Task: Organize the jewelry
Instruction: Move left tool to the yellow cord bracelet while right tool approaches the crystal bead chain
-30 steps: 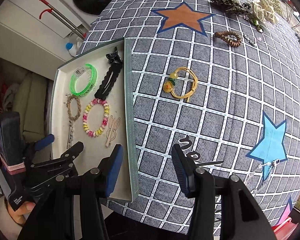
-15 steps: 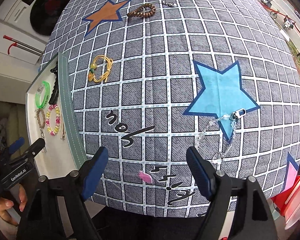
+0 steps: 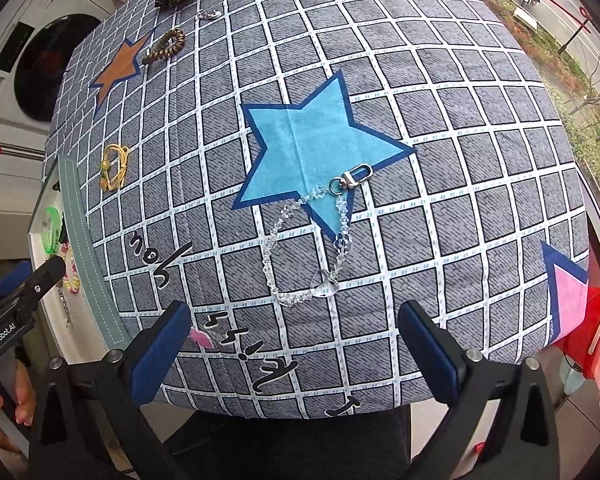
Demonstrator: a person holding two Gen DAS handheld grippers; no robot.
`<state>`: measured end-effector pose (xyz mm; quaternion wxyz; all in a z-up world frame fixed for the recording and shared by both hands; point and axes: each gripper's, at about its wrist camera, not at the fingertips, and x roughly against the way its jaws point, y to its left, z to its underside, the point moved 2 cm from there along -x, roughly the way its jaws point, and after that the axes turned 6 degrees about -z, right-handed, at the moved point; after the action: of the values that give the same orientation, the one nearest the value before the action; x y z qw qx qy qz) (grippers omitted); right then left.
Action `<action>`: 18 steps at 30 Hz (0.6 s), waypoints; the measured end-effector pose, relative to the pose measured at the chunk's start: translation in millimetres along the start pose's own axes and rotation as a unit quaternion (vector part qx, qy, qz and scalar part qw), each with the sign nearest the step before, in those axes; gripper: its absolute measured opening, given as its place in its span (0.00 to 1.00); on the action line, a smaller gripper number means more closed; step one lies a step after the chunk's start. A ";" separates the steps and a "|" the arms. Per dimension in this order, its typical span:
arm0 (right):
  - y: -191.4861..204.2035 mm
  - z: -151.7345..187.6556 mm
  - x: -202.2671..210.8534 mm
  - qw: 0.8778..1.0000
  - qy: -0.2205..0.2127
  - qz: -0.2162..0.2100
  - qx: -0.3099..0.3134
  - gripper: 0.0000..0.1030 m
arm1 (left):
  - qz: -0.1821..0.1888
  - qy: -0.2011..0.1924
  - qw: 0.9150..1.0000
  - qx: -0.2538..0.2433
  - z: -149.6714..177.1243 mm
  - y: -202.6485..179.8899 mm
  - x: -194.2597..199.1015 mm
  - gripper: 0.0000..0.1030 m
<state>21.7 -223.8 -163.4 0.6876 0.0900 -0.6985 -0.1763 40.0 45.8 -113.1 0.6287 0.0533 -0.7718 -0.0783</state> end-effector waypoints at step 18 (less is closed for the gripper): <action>-43.1 -12.0 -9.4 0.999 0.014 -0.001 -0.031 1.00 | -0.005 0.005 1.000 -0.024 -44.5 -41.5 -25.2 1.00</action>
<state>28.9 -261.5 -188.2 0.6994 0.0717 -0.6831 -0.1979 88.0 7.2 -136.4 0.6334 0.0423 -0.7662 -0.0994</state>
